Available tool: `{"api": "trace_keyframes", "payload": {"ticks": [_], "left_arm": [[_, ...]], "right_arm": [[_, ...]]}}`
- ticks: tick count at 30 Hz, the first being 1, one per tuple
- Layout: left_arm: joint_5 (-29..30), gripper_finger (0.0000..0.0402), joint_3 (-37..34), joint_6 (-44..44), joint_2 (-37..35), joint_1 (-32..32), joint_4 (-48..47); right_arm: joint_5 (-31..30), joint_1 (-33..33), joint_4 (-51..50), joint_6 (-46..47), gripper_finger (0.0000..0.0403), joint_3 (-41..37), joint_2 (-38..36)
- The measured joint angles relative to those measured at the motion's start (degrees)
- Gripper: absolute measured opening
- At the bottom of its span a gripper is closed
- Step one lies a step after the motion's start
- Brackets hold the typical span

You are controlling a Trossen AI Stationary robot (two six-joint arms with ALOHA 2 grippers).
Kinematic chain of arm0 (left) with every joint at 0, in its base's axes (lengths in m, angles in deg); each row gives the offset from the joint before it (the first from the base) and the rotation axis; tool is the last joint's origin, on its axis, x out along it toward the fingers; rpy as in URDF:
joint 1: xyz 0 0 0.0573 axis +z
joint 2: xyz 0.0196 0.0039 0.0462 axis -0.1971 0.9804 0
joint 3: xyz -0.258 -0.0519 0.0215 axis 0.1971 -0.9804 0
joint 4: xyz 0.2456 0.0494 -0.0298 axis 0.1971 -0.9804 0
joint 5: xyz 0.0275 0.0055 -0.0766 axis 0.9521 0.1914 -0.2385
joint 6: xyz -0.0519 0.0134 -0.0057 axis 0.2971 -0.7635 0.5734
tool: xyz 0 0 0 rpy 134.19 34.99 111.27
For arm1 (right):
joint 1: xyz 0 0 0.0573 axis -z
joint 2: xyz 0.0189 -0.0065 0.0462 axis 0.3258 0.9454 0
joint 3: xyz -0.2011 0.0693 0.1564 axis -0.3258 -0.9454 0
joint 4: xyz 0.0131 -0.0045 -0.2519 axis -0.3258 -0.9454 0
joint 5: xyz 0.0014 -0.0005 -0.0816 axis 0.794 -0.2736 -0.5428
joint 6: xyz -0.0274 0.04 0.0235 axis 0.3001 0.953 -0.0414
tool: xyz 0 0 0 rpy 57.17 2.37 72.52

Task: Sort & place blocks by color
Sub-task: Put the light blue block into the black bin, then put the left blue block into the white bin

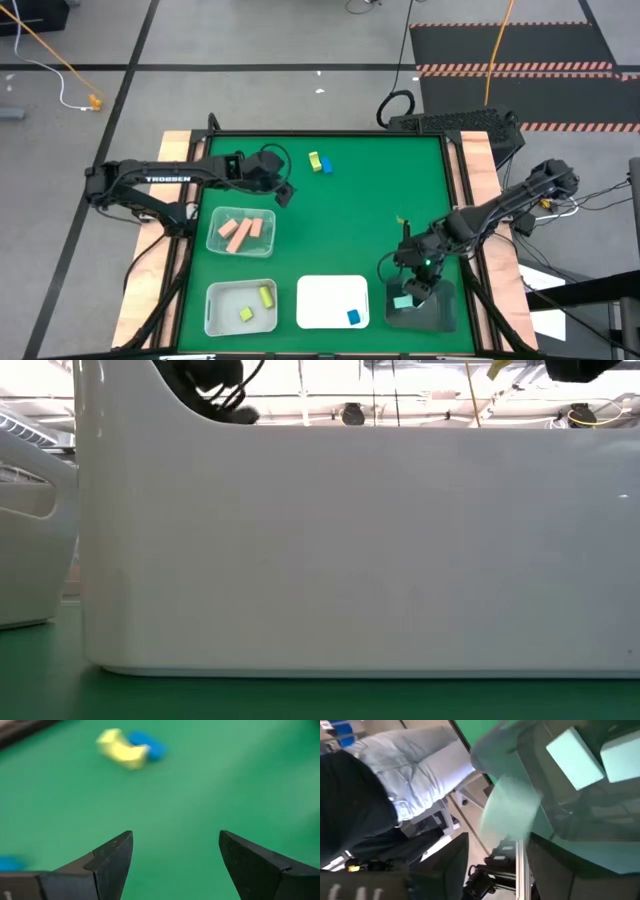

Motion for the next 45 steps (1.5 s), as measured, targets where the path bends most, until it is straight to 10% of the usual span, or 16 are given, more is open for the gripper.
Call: {"api": "trace_keyframes", "payload": {"ticks": [11, 19, 31, 45], "left_arm": [[8.34, 0.0296, 0.0, 4.04, 0.0, 9.0, -11.68], [0.81, 0.0296, 0.0, 4.06, 0.0, 10.3, -11.79], [-2.97, 0.0296, 0.0, 4.89, 0.0, 6.23, -11.96], [-1.6, 0.0296, 0.0, 6.07, 0.0, 6.41, -11.92]], "right_arm": [[0.2, -1.96, -0.02, 2.47, 0.0256, 0.0, 2.9], [0.61, -0.66, 2.88, 0.48, 0.0261, -0.02, 0.73], [-18.1, 3.24, 12.11, -22.9, 0.0251, -0.02, -0.54], [-19.56, 18.08, 5.47, -48.0, 0.0251, -0.04, -0.54]]}}
